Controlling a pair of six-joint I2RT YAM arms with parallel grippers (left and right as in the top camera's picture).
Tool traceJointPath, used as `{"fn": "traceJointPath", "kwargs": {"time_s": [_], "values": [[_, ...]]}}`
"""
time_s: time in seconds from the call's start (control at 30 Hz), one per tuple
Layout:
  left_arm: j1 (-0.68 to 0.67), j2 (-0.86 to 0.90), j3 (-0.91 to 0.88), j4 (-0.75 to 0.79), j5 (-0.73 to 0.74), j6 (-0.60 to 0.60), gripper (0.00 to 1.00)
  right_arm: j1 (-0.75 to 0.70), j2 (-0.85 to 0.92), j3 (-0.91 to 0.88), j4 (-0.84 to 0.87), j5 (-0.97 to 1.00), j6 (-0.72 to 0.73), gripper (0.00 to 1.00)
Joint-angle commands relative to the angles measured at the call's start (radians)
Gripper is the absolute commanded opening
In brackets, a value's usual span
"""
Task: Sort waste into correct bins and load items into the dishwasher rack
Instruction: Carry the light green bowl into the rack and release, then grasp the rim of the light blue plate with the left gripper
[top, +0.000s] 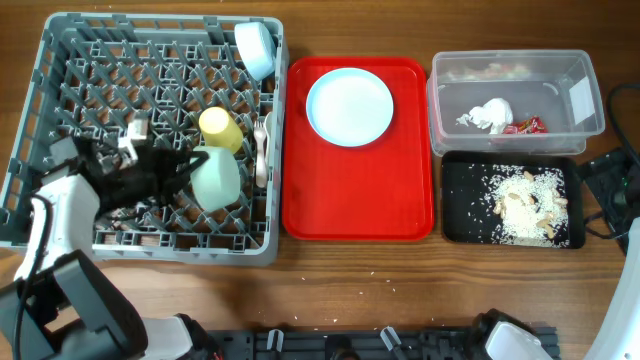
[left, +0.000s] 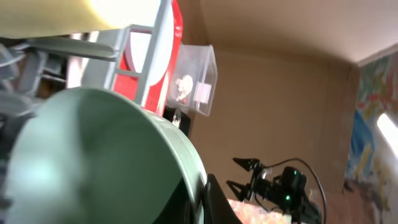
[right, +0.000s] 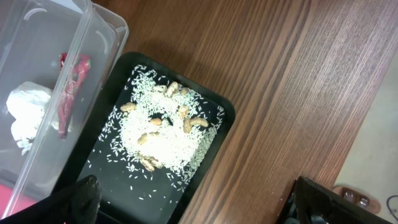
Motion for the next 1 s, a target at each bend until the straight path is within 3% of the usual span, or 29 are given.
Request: {"fn": "traceJointPath", "kwargs": {"time_s": [0.0, 0.07, 0.1, 0.2, 0.33, 0.43, 0.5, 0.57, 0.6, 0.63, 0.67, 0.7, 0.73, 0.8, 0.87, 0.9, 0.93, 0.97], "values": [[0.080, 0.026, 0.007, -0.039, -0.205, 0.019, 0.05, -0.002, -0.001, 0.010, 0.001, -0.001, 0.016, 1.00], [0.100, 0.022, 0.039, -0.082, -0.269, 0.019, 0.25, -0.002, -0.001, 0.010, 0.001, -0.001, 0.016, 1.00], [0.105, 0.022, 0.054, -0.101, -0.293, 0.020, 1.00, -0.002, -0.001, 0.010, 0.001, -0.001, 0.016, 1.00], [0.110, 0.015, 0.163, -0.187, -0.419, 0.020, 1.00, -0.002, -0.001, 0.010, 0.001, -0.001, 0.016, 1.00], [0.099, -0.045, 0.385, -0.320, -0.454, 0.013, 1.00, -0.002, -0.001, 0.010, 0.001, -0.001, 0.016, 1.00], [-0.021, -0.191, 0.429, -0.320, -0.702, -0.096, 1.00, -0.002, -0.001, 0.010, 0.001, -0.001, 0.016, 1.00], [-0.154, -0.263, 0.429, -0.294, -0.818, -0.097, 1.00, -0.002, -0.001, 0.010, 0.001, -0.001, 0.016, 1.00], [-0.288, -0.269, 0.425, -0.261, -0.817, -0.171, 1.00, -0.002, -0.001, 0.010, 0.001, -0.001, 0.016, 1.00], [-0.339, -0.261, 0.415, -0.248, -0.817, -0.171, 0.86, -0.002, -0.001, 0.010, 0.001, -0.001, 0.016, 1.00], [-0.392, -0.251, 0.401, -0.230, -0.818, -0.179, 0.51, -0.002, -0.001, 0.010, 0.001, -0.001, 0.016, 1.00], [-0.453, -0.234, 0.393, -0.205, -0.818, -0.203, 0.31, -0.002, -0.001, 0.010, 0.001, -0.001, 0.016, 1.00], [-0.502, -0.216, 0.391, -0.178, -0.826, -0.227, 0.30, -0.002, -0.001, 0.010, 0.001, -0.001, 0.016, 1.00], [-0.626, -0.175, 0.391, -0.101, -0.917, -0.308, 0.22, -0.002, -0.001, 0.010, 0.001, -0.001, 0.015, 1.00], [-0.753, -0.130, 0.391, -0.031, -1.087, -0.390, 0.11, -0.002, -0.001, 0.010, 0.001, -0.001, 0.016, 1.00], [-0.937, -0.038, 0.391, 0.048, -1.307, -0.444, 0.04, -0.002, -0.001, 0.010, 0.001, -0.001, 0.016, 1.00], [-1.028, 0.029, 0.391, 0.145, -1.356, -0.448, 0.04, -0.002, -0.001, 0.010, 0.001, -0.001, 0.015, 1.00], [-1.072, 0.074, 0.391, 0.220, -1.372, -0.441, 0.16, -0.002, -0.001, 0.010, 0.001, -0.001, 0.016, 1.00], [-1.096, 0.105, 0.391, 0.280, -1.375, -0.413, 0.19, -0.002, -0.001, 0.010, 0.001, -0.001, 0.016, 1.00]]}}
